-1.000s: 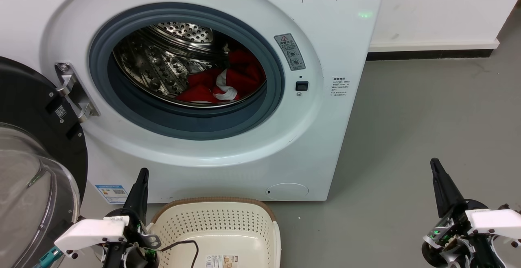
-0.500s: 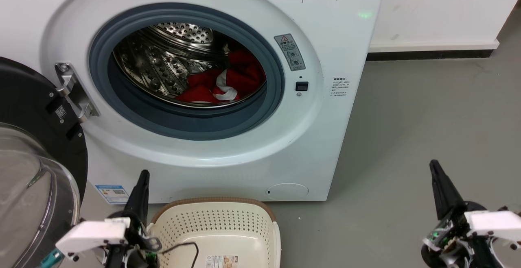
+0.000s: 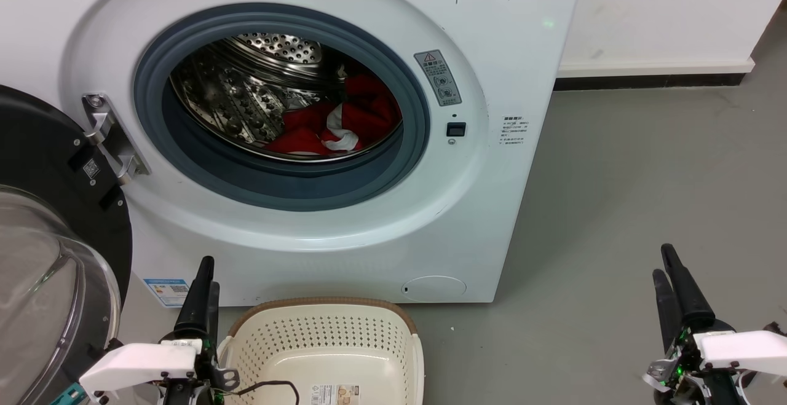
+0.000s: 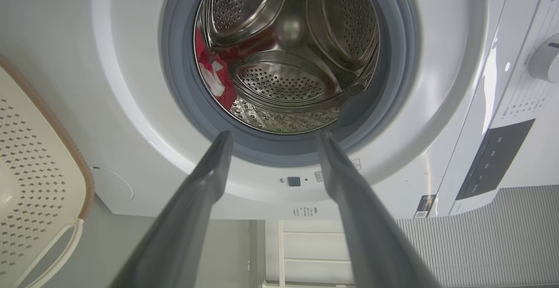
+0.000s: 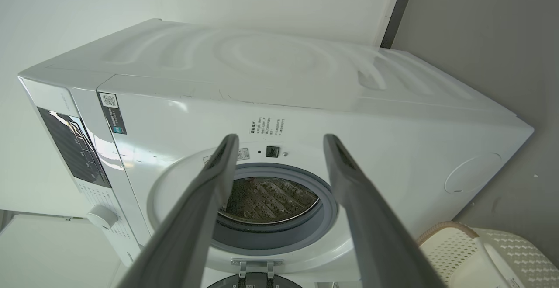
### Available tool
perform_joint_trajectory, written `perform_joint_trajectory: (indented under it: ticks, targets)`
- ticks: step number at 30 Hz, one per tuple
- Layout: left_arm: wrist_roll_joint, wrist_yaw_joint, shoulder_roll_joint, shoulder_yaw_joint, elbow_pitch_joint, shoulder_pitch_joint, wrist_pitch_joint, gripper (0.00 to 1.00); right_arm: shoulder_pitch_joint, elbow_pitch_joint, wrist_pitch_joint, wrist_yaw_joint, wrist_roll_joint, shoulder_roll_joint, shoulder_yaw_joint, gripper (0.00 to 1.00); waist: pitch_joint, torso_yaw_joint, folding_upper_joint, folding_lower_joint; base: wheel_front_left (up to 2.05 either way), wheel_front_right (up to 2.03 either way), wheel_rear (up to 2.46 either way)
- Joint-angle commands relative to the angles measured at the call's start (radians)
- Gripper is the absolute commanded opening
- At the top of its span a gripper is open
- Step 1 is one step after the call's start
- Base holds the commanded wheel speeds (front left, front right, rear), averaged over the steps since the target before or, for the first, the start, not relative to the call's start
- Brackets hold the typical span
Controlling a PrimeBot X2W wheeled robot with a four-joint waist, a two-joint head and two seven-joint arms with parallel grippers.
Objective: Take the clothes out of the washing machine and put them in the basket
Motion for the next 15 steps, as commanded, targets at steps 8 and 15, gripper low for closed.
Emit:
perform_joint_trajectory:
  ticks: [8,15]
  targets:
    - [0.192,0.04,0.003,-0.005,-0.079,-0.003,-0.041,1.0,0.005,-0.093,-0.042,0.0,-0.217,-0.003,0.011,1.0,0.004,-0.002,0.0,0.0,0.0,0.0,0.0]
    - [0.35,0.077,0.004,-0.03,-0.114,0.01,-0.07,1.0,0.022,-0.143,-0.072,0.0,-0.407,-0.004,0.037,1.0,0.007,-0.002,0.0,0.0,0.0,0.0,0.0]
